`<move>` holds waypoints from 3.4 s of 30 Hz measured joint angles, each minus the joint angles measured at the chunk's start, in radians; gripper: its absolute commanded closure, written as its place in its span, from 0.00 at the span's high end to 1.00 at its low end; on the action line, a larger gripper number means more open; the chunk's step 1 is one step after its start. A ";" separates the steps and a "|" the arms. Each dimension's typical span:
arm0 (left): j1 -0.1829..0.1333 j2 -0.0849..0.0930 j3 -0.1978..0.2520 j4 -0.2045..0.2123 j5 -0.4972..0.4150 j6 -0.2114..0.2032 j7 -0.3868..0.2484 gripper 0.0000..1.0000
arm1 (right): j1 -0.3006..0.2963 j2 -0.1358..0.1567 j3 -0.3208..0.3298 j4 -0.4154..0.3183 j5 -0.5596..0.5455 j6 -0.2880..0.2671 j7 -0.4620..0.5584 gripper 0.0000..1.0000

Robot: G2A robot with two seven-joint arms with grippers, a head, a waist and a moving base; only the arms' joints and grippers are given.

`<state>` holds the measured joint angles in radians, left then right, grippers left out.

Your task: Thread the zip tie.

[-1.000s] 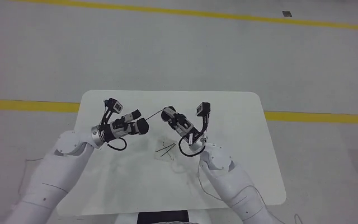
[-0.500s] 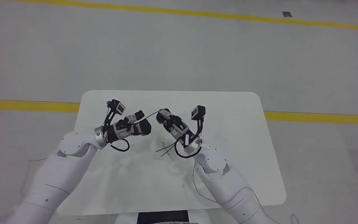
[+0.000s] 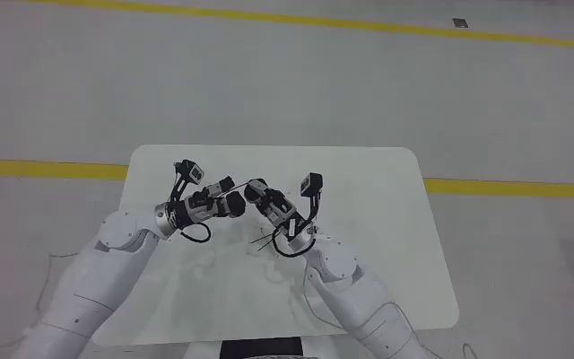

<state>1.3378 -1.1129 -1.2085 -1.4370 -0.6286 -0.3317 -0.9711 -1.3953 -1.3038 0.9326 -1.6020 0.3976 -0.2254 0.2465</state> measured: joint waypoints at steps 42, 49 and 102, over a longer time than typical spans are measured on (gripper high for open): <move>0.002 0.016 0.015 0.000 0.020 0.015 0.029 0.18 | -0.064 0.011 0.066 -0.073 -0.263 0.089 -0.009 0.00; -0.002 0.018 0.023 0.000 0.024 0.017 0.029 0.19 | -0.064 0.008 0.068 -0.070 -0.249 0.088 -0.002 0.00; -0.019 0.028 0.052 0.015 0.013 0.013 0.038 0.00 | -0.070 0.002 0.073 -0.071 -0.319 0.062 0.053 0.00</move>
<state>1.3188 -1.0846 -1.1566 -1.4215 -0.6156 -0.3188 -0.9327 -1.4651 -1.3014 1.0053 -1.6732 0.0787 -0.1634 0.3000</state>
